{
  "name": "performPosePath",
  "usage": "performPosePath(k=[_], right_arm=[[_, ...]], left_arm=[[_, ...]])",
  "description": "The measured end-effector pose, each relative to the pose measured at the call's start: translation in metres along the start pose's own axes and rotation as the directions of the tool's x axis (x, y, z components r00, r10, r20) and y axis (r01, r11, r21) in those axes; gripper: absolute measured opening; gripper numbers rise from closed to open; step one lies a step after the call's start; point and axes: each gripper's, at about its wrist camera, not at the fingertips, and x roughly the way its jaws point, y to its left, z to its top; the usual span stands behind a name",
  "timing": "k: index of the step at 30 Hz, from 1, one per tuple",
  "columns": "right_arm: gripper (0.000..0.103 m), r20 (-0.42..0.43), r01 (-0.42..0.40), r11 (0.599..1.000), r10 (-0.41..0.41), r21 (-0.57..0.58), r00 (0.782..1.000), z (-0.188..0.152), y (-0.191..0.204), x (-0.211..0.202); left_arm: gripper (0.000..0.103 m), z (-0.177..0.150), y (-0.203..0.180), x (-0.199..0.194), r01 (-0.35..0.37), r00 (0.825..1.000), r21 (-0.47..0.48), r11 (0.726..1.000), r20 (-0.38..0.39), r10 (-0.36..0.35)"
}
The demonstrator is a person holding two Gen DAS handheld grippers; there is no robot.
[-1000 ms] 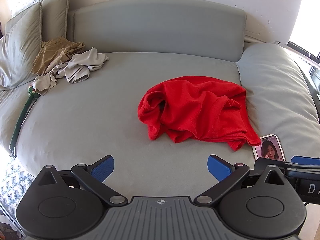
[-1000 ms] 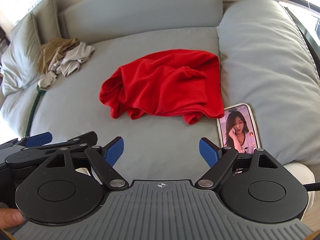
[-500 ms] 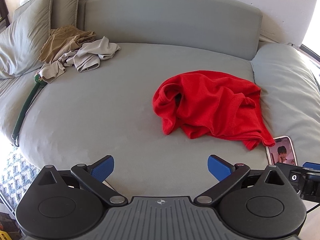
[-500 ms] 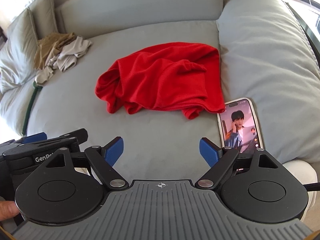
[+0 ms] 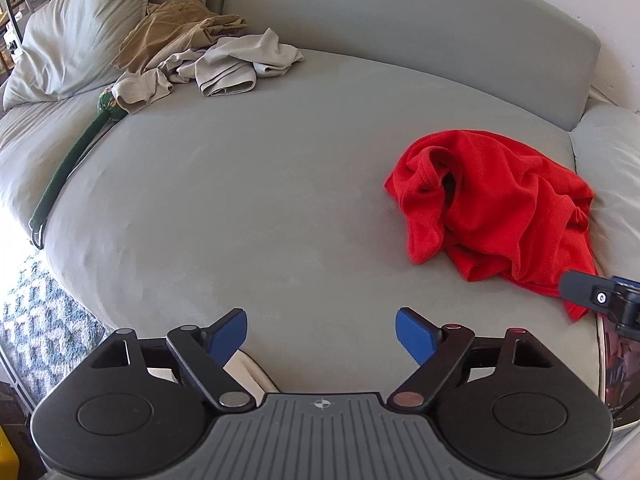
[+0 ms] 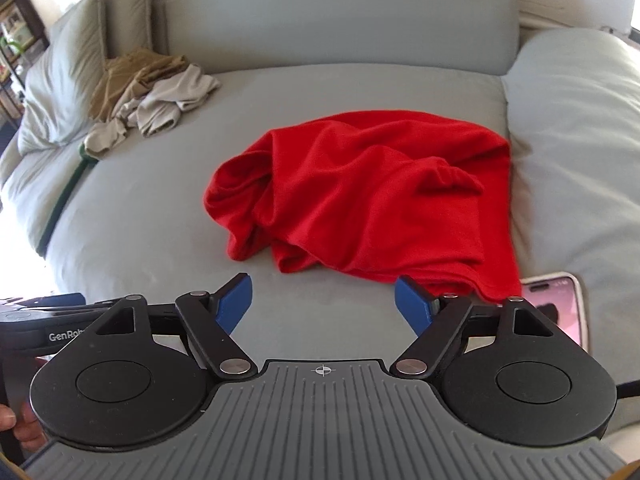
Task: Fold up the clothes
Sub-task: 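Grasp the red T-shirt with the right tool and lift it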
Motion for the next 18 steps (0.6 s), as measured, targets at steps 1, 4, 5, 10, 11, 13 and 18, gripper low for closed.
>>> performPosePath(k=[1, 4, 5, 10, 11, 13, 18], right_arm=[[0.076, 0.012, -0.021, 1.0, 0.022, -0.023, 1.0, 0.004, 0.005, 0.006], [0.073, 0.069, -0.067, 0.985, 0.079, -0.158, 0.994, 0.023, 0.029, 0.019], [0.073, 0.081, -0.07, 0.974, 0.089, -0.214, 0.993, 0.03, 0.039, 0.024], [0.072, 0.076, -0.004, 0.872, 0.047, -0.49, 0.996, 0.051, 0.08, 0.063], [0.072, 0.069, 0.013, 0.844, 0.028, -0.537, 0.997, 0.052, 0.085, 0.072], [0.074, 0.051, 0.03, 0.797, 0.001, -0.603, 0.999, 0.052, 0.09, 0.087], [0.08, 0.016, 0.031, 0.727, -0.027, -0.685, 1.0, 0.051, 0.095, 0.115]], left_arm=[[0.073, 0.002, 0.005, 0.002, 0.005, 1.0, -0.014, 1.0, 0.006, -0.005], [0.062, 0.008, 0.019, 0.009, 0.005, 1.0, -0.061, 0.998, 0.019, -0.004], [0.06, 0.01, 0.023, 0.012, 0.004, 1.0, -0.075, 0.997, 0.022, -0.002], [0.058, 0.018, 0.035, 0.027, 0.027, 0.999, -0.085, 0.996, 0.031, -0.024], [0.059, 0.02, 0.036, 0.031, 0.031, 0.999, -0.083, 0.996, 0.033, -0.028], [0.059, 0.023, 0.038, 0.04, 0.04, 0.999, -0.084, 0.996, 0.024, -0.038], [0.06, 0.028, 0.044, 0.056, 0.059, 0.998, -0.114, 0.992, -0.003, -0.06]])
